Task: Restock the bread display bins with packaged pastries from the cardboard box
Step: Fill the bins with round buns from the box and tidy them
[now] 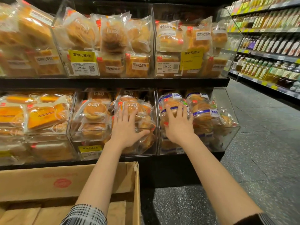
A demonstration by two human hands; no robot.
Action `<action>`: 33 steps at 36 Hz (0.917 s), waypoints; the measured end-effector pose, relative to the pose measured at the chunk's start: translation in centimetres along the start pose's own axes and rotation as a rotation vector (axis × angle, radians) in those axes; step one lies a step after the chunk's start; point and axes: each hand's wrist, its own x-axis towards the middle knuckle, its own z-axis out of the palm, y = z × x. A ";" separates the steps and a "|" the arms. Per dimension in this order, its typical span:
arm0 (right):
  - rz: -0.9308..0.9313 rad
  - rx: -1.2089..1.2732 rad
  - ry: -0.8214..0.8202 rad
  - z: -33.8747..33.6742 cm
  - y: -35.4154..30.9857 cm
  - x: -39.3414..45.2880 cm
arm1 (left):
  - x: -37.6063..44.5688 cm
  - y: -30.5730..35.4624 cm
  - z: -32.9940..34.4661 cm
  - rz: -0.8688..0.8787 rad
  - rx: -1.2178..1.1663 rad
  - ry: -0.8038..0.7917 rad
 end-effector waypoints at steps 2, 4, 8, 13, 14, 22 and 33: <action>-0.016 0.053 -0.012 -0.2 0.3 0.0 | 0.0 -0.2 0.0 0.000 0.047 0.021; -0.027 0.144 -0.001 -0.6 0.7 -0.1 | 0.0 0.1 -0.1 -0.006 0.104 0.044; -0.010 0.193 0.159 -1.6 1.7 -0.5 | -0.1 3.1 -0.7 0.067 0.091 0.086; 0.131 0.185 0.289 -2.3 4.2 -1.0 | 0.1 7.8 -0.6 0.319 0.038 0.099; 0.163 0.175 0.306 -2.3 4.8 -1.1 | 0.1 8.5 -0.3 0.359 0.056 0.104; 0.298 0.210 0.220 -0.7 8.6 -1.2 | 0.5 11.7 3.0 0.464 0.082 0.024; 0.162 0.309 0.074 -0.2 10.2 -1.1 | 1.1 11.6 4.1 0.462 0.066 0.040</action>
